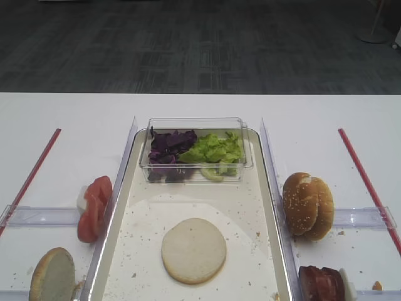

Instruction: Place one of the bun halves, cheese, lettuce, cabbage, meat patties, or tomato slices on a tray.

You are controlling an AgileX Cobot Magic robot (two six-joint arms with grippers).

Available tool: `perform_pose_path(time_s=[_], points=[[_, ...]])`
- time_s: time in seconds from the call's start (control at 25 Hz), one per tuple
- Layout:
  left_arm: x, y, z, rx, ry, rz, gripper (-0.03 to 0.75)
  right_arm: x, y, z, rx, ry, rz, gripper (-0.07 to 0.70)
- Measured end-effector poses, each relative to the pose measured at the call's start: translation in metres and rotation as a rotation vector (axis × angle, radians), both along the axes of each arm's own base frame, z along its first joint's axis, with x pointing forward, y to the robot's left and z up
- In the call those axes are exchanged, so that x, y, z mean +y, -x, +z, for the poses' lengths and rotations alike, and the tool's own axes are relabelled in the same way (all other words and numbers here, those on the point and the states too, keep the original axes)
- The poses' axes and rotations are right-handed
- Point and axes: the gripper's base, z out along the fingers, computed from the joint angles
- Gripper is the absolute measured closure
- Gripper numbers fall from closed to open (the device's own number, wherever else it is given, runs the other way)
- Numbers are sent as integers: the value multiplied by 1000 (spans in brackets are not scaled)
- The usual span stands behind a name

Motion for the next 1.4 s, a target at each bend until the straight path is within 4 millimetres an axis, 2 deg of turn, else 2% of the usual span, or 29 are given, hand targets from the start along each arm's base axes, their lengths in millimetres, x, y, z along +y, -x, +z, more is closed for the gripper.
perform_pose_path(time_s=[1.4], points=[[0,-2,-1,-11,-5,-3,225,0,0,0,0,0,0,206]])
